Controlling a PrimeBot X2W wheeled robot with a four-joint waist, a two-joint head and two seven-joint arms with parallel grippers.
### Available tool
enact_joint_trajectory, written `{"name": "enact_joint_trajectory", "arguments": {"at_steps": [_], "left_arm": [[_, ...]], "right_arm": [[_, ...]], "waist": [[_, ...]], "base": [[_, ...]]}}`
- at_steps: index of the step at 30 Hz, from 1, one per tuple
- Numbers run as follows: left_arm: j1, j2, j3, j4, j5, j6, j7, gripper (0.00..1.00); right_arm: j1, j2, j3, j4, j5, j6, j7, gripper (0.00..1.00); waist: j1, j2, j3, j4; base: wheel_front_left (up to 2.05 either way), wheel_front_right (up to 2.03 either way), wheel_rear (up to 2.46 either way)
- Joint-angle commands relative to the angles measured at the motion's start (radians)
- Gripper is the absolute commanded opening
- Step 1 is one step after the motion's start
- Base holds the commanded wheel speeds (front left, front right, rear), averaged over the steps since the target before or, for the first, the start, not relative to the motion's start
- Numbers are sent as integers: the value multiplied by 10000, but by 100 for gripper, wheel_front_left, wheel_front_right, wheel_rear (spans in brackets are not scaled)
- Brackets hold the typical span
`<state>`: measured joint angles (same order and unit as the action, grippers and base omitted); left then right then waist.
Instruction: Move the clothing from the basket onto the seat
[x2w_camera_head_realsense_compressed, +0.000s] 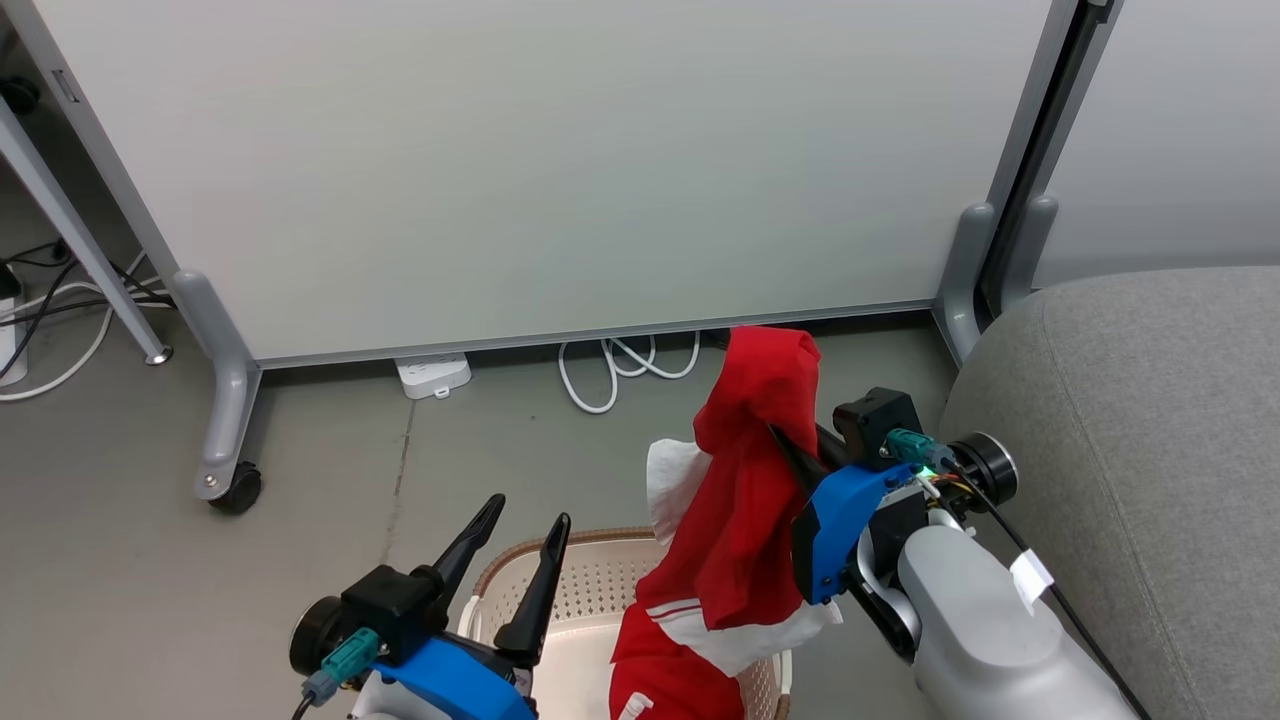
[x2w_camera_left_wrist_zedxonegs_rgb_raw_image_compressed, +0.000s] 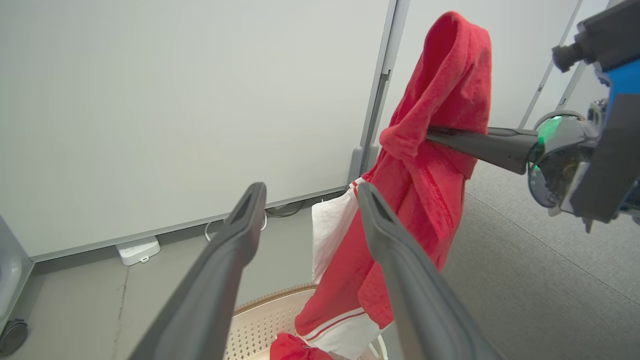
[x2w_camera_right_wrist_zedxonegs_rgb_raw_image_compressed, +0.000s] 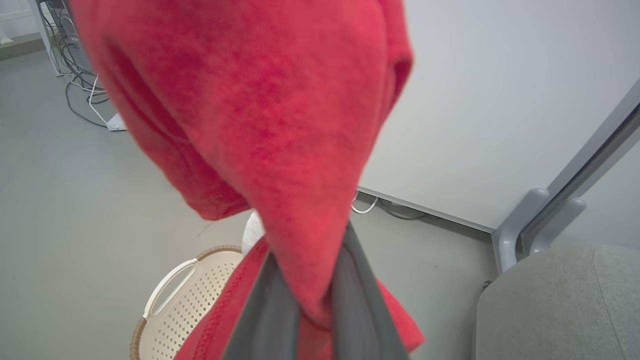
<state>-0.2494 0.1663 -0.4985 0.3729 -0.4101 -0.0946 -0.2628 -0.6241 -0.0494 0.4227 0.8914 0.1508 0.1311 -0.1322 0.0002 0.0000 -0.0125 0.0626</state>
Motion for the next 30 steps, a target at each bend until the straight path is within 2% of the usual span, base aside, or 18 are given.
{"name": "enact_joint_trajectory", "arguments": {"at_steps": [1, 17, 23, 30], "left_arm": [[102, -15, 80, 26, 67, -29, -29, 100], [143, -468, 637, 396, 533, -302, -30, 100], [130, -583, 706, 442, 587, -326, -30, 100], [147, -689, 778, 380, 654, -355, -30, 100]], "right_arm": [[130, -18, -9, -88, -29, -7, -6, 0], [193, -18, 152, -407, 54, -7, 167, 0], [188, -19, 153, -431, -22, -7, 190, 0], [163, -19, 201, -528, 37, -7, 240, 0]], "waist": [[-2, 0, 8, -10], [-2, 0, 120, -419], [-2, 0, 169, -1082], [-2, 0, 233, -2222]], "base": [[0, 0, 0], [0, 0, 0], [0, 0, 0], [0, 0, 0]]}}
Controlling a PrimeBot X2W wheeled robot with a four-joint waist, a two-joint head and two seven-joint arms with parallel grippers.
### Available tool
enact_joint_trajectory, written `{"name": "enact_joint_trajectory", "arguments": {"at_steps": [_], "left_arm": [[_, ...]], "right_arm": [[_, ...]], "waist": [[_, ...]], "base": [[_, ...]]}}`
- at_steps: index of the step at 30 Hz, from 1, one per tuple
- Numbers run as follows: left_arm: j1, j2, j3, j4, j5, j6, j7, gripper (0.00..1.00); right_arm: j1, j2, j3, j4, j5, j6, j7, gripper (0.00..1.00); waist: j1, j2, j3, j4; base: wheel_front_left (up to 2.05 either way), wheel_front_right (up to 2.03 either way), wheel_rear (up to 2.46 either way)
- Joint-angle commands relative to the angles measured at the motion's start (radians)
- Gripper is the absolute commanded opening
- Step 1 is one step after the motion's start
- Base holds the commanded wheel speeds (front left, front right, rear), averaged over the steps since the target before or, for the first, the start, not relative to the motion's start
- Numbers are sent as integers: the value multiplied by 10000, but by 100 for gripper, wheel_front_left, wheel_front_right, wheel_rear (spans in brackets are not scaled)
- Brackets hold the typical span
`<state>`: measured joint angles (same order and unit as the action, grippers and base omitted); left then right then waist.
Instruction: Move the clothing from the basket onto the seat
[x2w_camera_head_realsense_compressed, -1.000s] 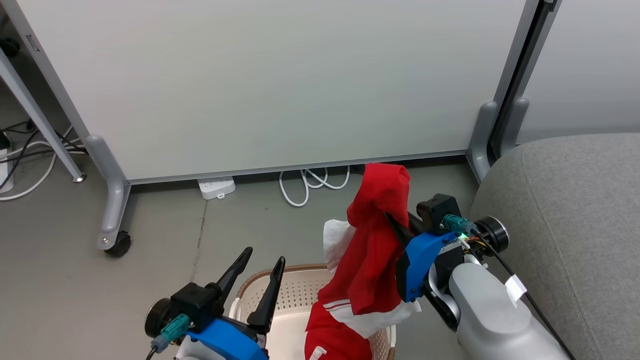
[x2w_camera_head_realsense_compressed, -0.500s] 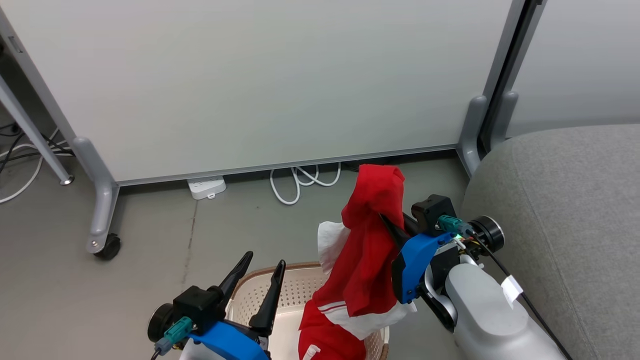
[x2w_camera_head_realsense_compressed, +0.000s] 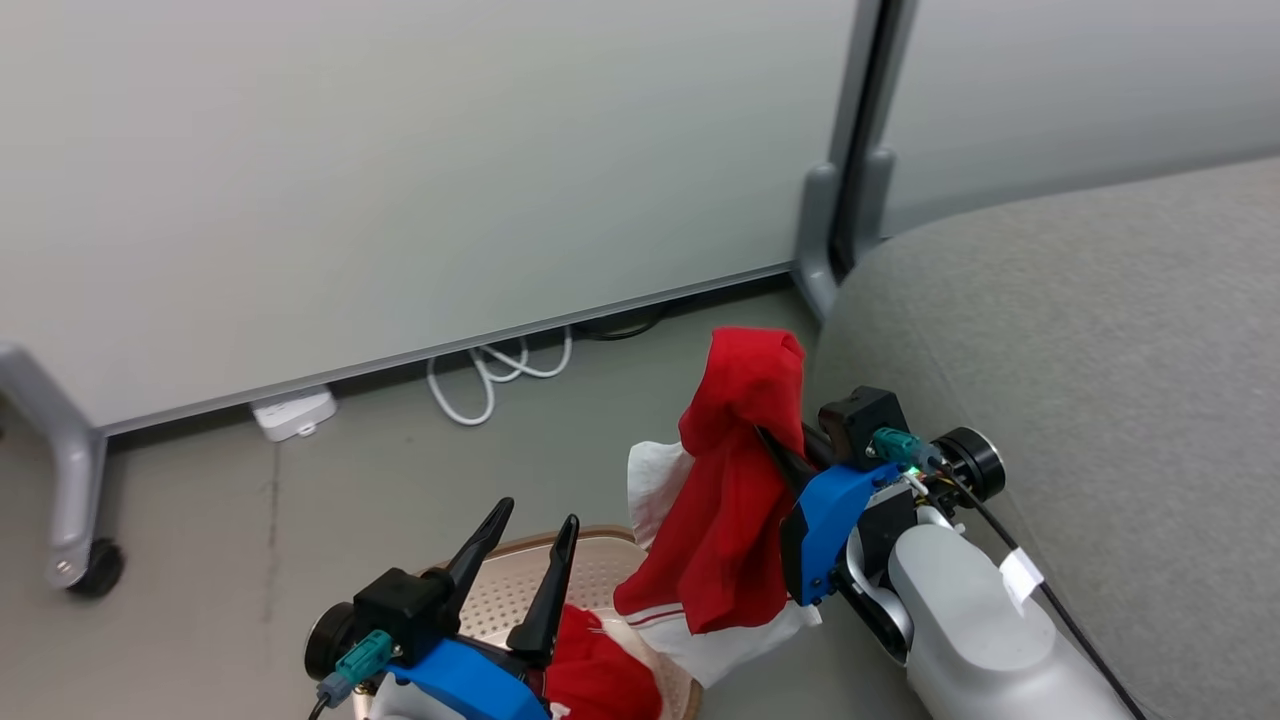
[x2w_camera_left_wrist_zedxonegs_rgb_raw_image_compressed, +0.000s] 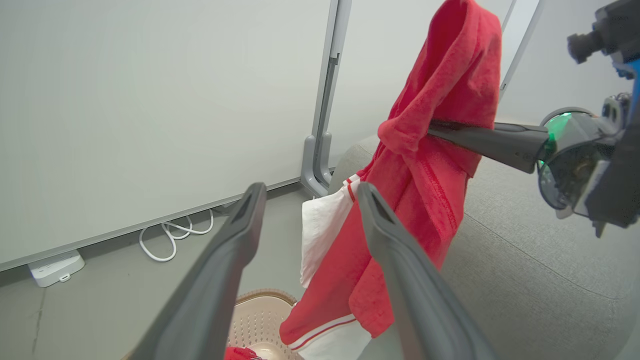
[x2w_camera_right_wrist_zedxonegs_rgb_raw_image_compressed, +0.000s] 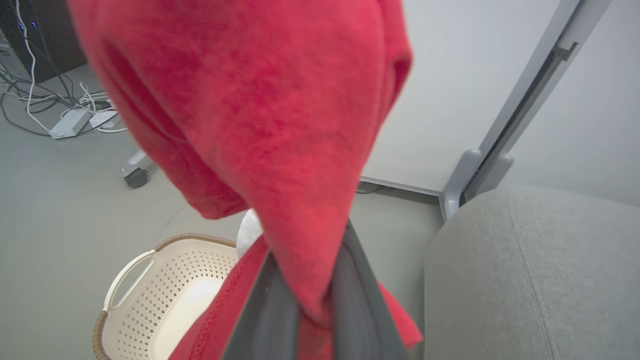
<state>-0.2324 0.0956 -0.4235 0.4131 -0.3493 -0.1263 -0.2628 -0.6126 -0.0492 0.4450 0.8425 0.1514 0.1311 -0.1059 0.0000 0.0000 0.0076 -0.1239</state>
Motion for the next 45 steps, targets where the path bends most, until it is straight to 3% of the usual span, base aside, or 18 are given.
{"name": "enact_joint_trajectory", "arguments": {"at_steps": [1, 14, 22, 37, 41, 45], "left_arm": [[-25, 0, 25, -33, 60, -41, -30, 100], [-170, 3, -78, -67, 62, -44, -30, 100], [-206, 1, -78, -35, 42, -45, -30, 100], [-244, -40, -280, -11, 15, -46, -30, 100], [-417, 88, -292, -127, 85, -46, -30, 100], [-832, 256, -502, -321, 182, -46, -30, 100]], "right_arm": [[30, -21, -15, -47, 21, -7, -24, 0], [-80, -18, -163, -14, -147, -7, -34, 0], [-83, -15, -47, -123, 30, -7, -28, 0], [-139, -17, -445, 35, 55, -7, -12, 0], [-952, -54, -877, 57, -159, -7, 203, 0], [-2245, -622, -1639, 68, -192, -7, 595, 0]], "waist": [[0, 0, 42, -529], [0, 0, 82, -2311], [0, 0, 75, -2959], [0, 0, 224, -2859], [0, 0, 603, -2742], [0, 0, 1427, -2450]], "base": [[0, 0, 0], [0, 0, 0], [0, 0, 0], [0, 0, 0], [0, 0, 0], [0, 0, 0]]}}
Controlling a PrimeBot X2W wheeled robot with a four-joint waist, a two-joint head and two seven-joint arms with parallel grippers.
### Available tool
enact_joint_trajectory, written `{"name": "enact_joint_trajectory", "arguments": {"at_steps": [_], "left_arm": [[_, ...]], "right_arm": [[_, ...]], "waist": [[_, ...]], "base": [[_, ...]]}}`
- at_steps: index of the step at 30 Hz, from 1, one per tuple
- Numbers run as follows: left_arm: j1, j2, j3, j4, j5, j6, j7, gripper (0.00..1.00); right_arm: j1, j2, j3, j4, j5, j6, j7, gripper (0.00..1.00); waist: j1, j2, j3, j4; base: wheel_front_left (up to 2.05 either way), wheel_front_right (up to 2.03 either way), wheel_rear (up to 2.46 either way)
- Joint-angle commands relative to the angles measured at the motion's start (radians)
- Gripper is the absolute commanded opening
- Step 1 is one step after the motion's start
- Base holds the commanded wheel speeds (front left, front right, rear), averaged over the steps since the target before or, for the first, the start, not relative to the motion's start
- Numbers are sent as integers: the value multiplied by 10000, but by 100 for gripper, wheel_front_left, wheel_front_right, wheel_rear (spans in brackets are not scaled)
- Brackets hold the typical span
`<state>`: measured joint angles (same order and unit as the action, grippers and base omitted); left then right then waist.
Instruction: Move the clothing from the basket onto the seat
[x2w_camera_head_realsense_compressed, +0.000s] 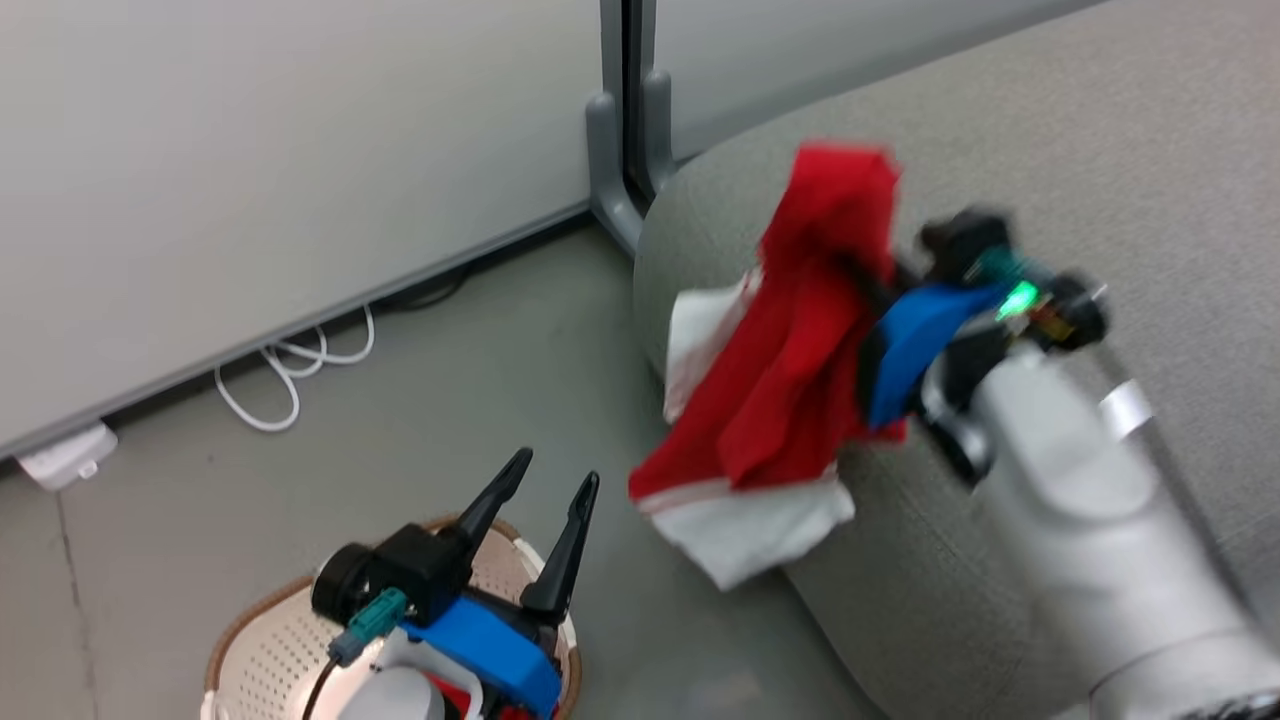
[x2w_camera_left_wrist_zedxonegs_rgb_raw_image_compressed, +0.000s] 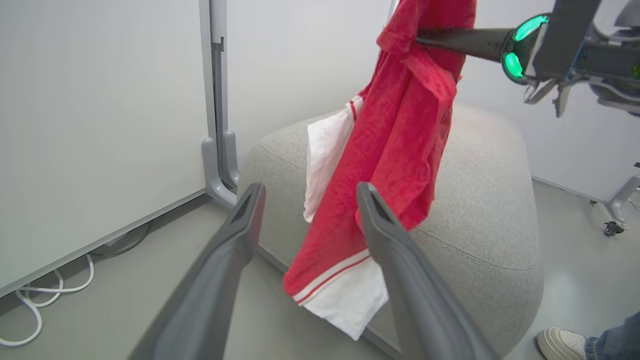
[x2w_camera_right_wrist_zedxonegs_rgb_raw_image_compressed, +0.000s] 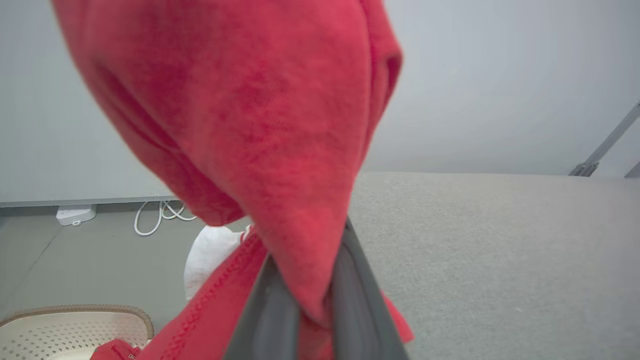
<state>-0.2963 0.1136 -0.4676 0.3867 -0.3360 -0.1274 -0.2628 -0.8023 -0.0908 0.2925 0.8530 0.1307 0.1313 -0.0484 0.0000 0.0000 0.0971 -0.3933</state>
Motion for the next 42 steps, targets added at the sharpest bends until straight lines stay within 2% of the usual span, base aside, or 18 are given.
{"name": "enact_joint_trajectory", "arguments": {"at_steps": [1, 3, 12, 16, 21, 24, 28, 32, 33, 34, 35, 39, 42], "left_arm": [[-378, 146, -139, -146, 77, -35, -30, 100], [-520, 230, -171, -214, 96, -35, -30, 100], [-1914, 815, -1046, -976, 118, -35, -30, 100], [-2519, 1108, -1264, -1320, 164, -34, -30, 100], [-3087, 1435, -1509, -1703, 262, -35, -29, 100], [-3266, 1547, -1543, -1810, 265, -34, -29, 100], [-3361, 1502, -1598, -1794, 228, -36, -29, 100], [-3207, 1405, -1567, -1644, 95, -36, -30, 100], [-3131, 1398, -1553, -1583, 55, -34, -30, 100], [-3064, 1371, -1542, -1519, 22, -36, -30, 100], [-2982, 1319, -1527, -1468, 6, -34, -30, 100], [-2552, 992, -1315, -1270, -134, -36, -30, 100], [-2087, 775, -1135, -1065, -250, -34, -30, 100]], "right_arm": [[-788, -489, -381, -72, 9, -10, 119, 0], [-1118, -697, -577, -55, -37, -10, 202, 0], [-3485, -3700, -3106, -338, -801, -9, 786, 0], [-3565, -4474, -4378, -561, -1150, -10, 633, 0], [-2827, -4411, -5621, -347, -1561, -10, 450, 0], [-2395, -4080, -6366, -137, -1730, -10, 156, 0], [-1962, -3737, -7227, 128, -1973, -10, -156, 0], [-1633, -3529, -7652, 287, -2376, -10, -208, 0], [-1582, -3442, -7788, 321, -2467, -10, -169, 16], [-1535, -3392, -7904, 329, -2567, -10, -159, 16], [-1477, -3296, -7974, 348, -2681, -10, -138, 100], [-1096, -3158, -7921, 339, -3057, -10, -231, 100], [-687, -3124, -7497, 361, -3211, -10, -342, 100]], "waist": [[0, 0, 857, 366], [0, 0, 1089, 456], [0, 0, 3783, 1681], [0, 0, 4821, 2045], [0, 0, 5777, 2264], [0, 0, 6017, 2326], [0, 0, 5964, 2401], [0, 0, 5632, 2432], [0, 0, 5500, 2426], [0, 0, 5366, 2435], [0, 0, 5199, 2446], [0, 0, 4263, 2554], [0, 0, 3434, 2647]], "base": [[0, 0, 0], [0, 0, 0], [0, 0, 0], [0, 0, 0], [0, 0, 0], [0, 0, 0], [0, 0, 0], [0, 0, 0], [0, 0, 0], [0, 0, 0], [0, 0, 0], [0, 0, 0], [0, 0, 0]]}}
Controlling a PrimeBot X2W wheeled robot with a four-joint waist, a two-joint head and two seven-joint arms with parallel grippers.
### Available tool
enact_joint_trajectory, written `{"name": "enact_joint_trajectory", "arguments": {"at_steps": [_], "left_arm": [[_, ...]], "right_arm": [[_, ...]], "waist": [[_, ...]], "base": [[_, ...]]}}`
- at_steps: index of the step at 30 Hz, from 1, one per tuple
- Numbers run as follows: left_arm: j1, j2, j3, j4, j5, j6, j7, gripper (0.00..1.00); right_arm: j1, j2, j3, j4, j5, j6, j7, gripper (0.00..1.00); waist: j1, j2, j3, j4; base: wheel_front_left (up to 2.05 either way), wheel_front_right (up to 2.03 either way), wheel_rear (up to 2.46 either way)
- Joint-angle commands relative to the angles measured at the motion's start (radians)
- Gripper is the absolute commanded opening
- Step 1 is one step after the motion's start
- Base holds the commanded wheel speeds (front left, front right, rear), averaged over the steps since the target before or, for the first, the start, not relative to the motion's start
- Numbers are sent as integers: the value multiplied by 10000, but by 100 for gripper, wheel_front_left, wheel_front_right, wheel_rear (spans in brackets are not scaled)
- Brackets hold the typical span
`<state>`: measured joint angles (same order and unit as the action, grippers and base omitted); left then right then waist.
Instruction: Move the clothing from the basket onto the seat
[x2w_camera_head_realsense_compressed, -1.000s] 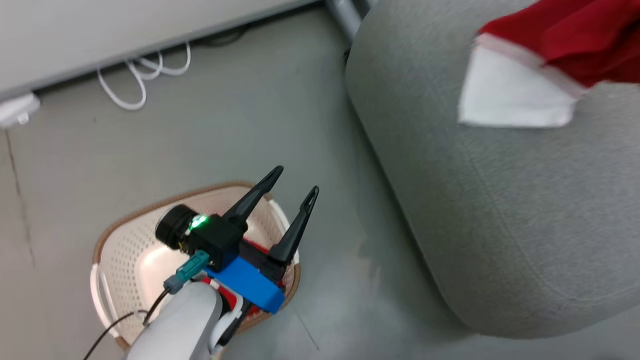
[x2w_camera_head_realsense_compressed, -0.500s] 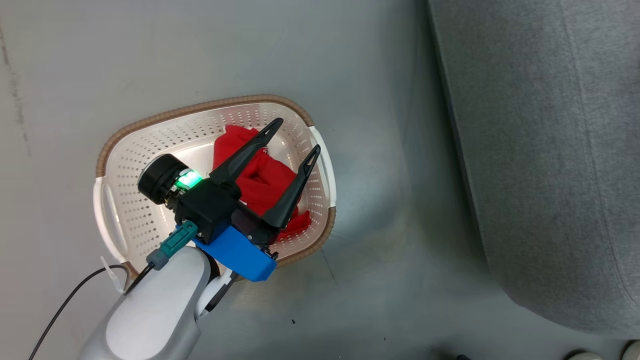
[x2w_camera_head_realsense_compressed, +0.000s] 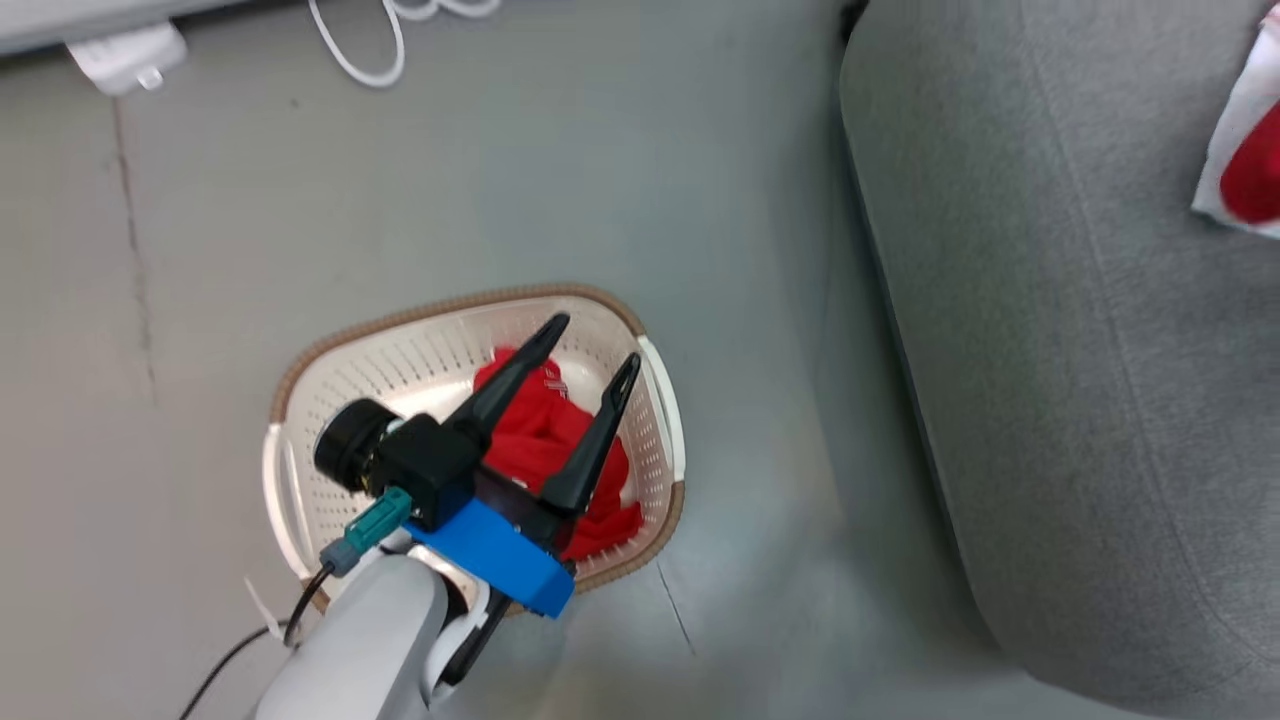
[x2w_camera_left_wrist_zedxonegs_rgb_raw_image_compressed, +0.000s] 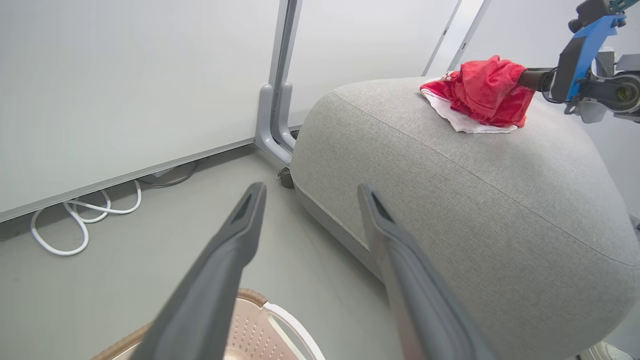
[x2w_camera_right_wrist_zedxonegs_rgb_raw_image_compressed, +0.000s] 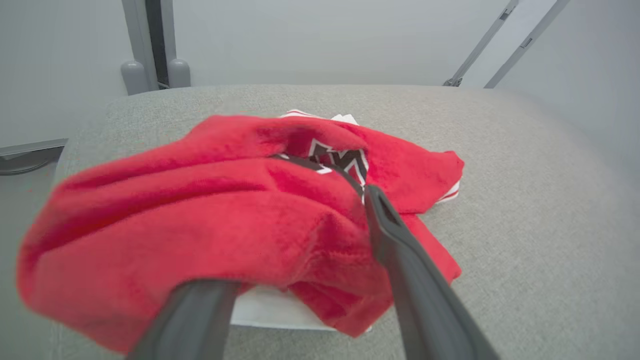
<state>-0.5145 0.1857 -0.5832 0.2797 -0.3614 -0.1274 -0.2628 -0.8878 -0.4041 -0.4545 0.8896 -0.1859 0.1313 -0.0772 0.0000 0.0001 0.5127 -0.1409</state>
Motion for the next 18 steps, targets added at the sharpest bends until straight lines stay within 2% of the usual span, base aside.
{"name": "enact_joint_trajectory", "arguments": {"at_steps": [1, 6, 7, 10, 18], "left_arm": [[236, 0, 122, 76, -30, -36, -30, 100], [1068, -394, 620, 379, -167, -36, -30, 100], [1420, -534, 856, 509, -209, -36, -30, 100], [1878, -675, 1240, 628, -190, -34, -30, 100], [3174, -785, 2574, 515, 33, 77, -30, 100]], "right_arm": [[279, 59, 188, -14, -89, -10, -83, 100], [1103, 313, 1174, -63, 184, -10, -348, 100], [1522, 393, 1481, -221, 365, -10, -452, 100], [2272, 632, 2074, -669, 731, -10, -541, 100], [4746, 1460, 3232, -3112, 1909, -10, -186, 100]], "waist": [[0, -1, -994, 135], [0, -1, -2477, 352], [0, -1, -3045, 523], [0, -1, -3731, 816], [0, -1, -4972, 1199]], "base": [[0, 0, 0], [0, 0, 0], [0, 0, 0], [0, 0, 0], [0, 0, 0]]}}
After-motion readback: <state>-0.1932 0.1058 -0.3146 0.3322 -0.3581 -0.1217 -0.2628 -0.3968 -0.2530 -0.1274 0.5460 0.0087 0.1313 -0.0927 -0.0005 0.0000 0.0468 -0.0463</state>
